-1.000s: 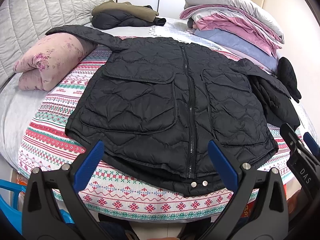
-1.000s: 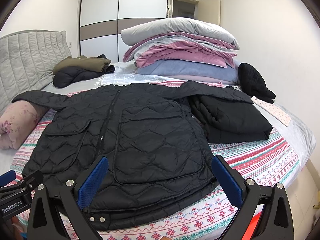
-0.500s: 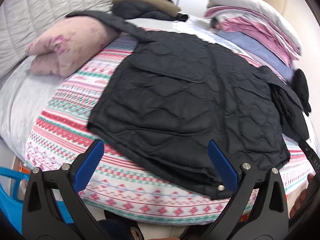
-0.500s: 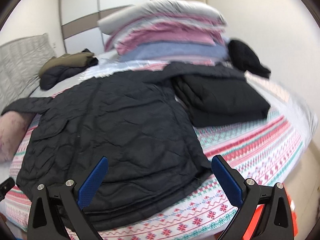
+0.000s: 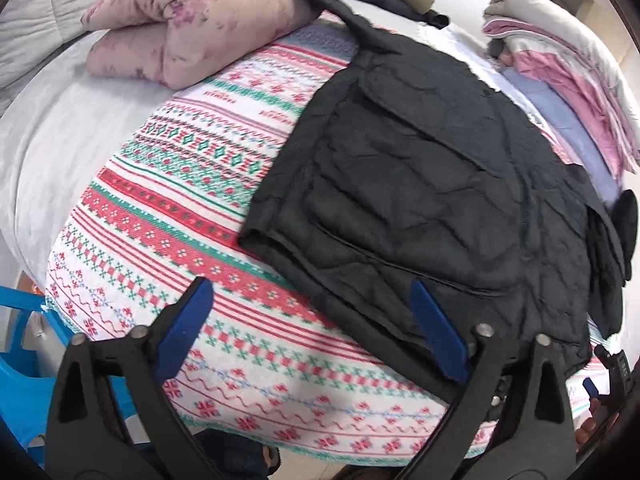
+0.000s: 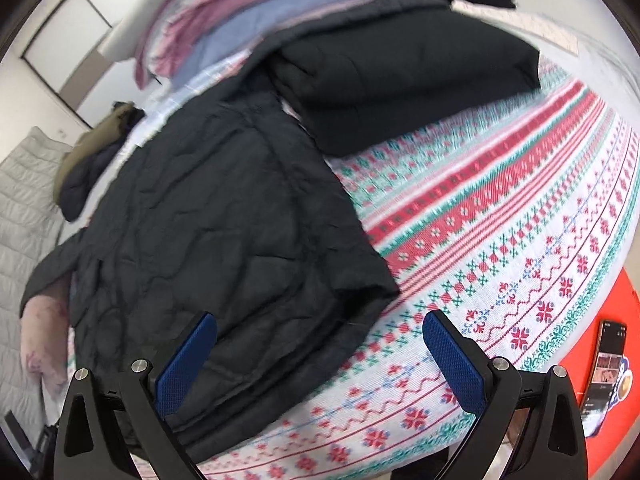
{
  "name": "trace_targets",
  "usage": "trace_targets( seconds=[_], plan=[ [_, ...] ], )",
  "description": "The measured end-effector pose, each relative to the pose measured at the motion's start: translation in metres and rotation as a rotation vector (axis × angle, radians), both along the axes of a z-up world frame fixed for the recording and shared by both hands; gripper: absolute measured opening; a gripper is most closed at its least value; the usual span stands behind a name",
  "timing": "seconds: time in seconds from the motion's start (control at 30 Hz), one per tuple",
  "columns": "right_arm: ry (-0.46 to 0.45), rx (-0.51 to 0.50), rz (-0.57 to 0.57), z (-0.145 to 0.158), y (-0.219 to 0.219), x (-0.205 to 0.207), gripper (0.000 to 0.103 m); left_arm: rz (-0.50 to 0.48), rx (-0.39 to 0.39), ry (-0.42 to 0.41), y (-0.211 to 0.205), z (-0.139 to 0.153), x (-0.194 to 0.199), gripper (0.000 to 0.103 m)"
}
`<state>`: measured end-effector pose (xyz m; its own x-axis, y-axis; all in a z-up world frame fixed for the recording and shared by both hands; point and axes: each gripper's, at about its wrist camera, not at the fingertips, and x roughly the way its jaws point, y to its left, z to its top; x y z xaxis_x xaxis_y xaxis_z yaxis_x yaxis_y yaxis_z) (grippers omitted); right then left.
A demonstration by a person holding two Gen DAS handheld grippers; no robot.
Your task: Fold large clothes
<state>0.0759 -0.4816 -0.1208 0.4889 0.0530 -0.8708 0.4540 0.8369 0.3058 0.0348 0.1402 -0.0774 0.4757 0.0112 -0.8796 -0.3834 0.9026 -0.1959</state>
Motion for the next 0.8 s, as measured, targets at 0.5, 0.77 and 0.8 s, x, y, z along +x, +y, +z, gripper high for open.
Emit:
trace_targets(
  seconds=[0.5,0.77,0.8],
  plan=[
    [0.024,0.058,0.005,-0.019,-0.01,0.023,0.008,-0.111,-0.088,0.101,-0.025,-0.033,0.02,0.01],
    [-0.016,-0.03,-0.038,-0.004,-0.016,0.011,0.006,-0.096,-0.061,0.084,-0.021,-0.031,0.007,0.01],
    [-0.011,-0.031,-0.035,-0.005,-0.013,0.011,0.007,-0.083,-0.071,0.09,-0.017,-0.031,0.008,0.01]
  ],
)
